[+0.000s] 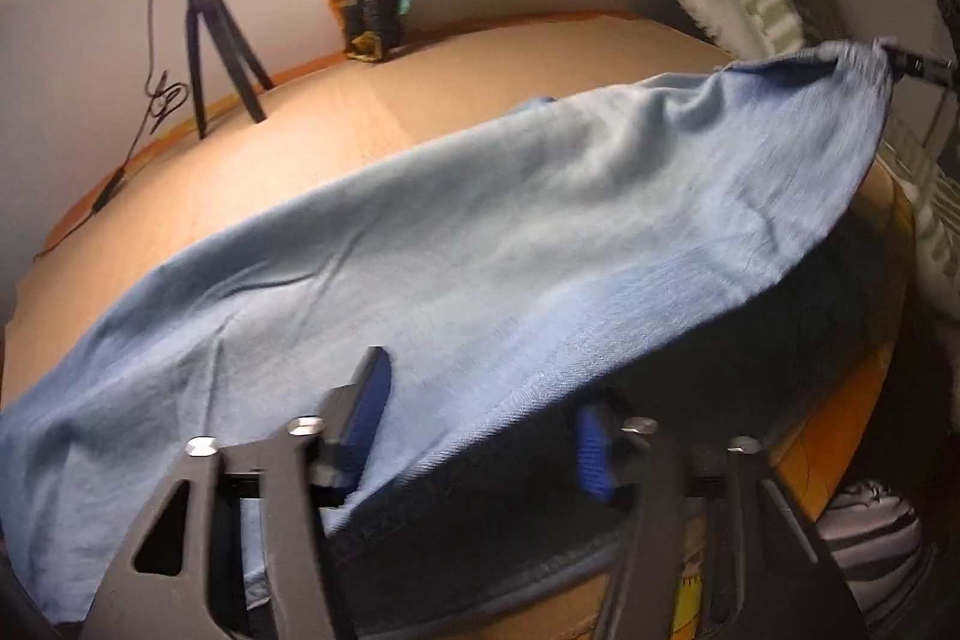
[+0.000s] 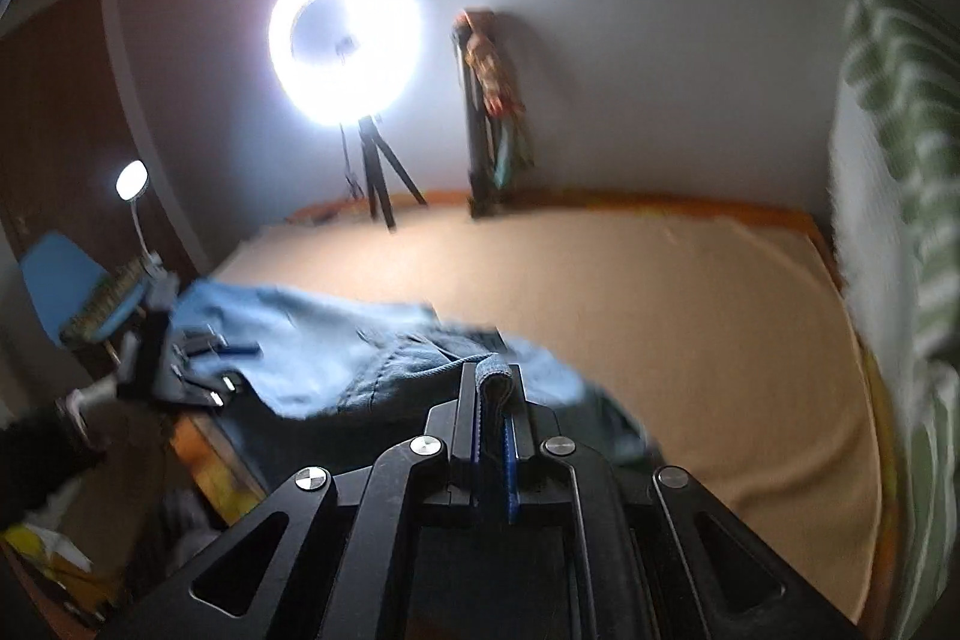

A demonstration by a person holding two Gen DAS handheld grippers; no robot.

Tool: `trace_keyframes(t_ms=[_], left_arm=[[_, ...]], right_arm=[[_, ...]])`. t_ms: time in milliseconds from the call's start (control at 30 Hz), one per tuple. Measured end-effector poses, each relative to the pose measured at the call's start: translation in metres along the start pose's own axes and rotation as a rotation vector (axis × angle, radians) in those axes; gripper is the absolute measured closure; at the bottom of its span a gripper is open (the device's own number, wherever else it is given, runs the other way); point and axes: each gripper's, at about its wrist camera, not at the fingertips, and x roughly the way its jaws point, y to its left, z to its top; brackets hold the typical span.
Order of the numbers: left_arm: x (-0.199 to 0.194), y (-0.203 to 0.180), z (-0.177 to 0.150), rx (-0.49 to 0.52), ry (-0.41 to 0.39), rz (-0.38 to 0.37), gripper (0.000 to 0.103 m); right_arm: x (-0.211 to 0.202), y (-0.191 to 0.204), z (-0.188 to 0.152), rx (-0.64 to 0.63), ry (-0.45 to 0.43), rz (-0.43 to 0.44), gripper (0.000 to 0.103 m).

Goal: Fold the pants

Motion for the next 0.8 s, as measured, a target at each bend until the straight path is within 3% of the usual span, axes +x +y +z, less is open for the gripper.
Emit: trace_keyframes(t_ms=[33,67,200,400,633,800], left_arm=[[0.002,0.000,-0.002,-0.007,0.009,-0.016,0.089],[0.001,0.000,-0.002,-0.016,0.008,-0.028,0.093],[-0.014,0.000,-0.001,-0.032,-0.037,-0.043,0.096],[-0.047,-0.003,-0.002,0.013,-0.086,-0.044,0.097],[-0.031,-0.022,-0.027,0.114,0.020,-0.059,0.097],[-0.029,-0.021,-0.031,0.098,0.036,-0.075,0.097]], right_arm=[[0.001,0.002,-0.006,0.001,0.010,-0.014,0.100],[0.003,0.003,-0.016,0.011,0.021,-0.019,0.100],[0.010,0.008,-0.033,-0.001,0.053,-0.065,0.100],[0.003,0.016,-0.030,-0.029,0.046,-0.092,0.100],[0.015,0.024,-0.080,-0.100,0.145,-0.131,0.100],[0.035,0.027,-0.100,-0.169,0.205,-0.188,0.100]])
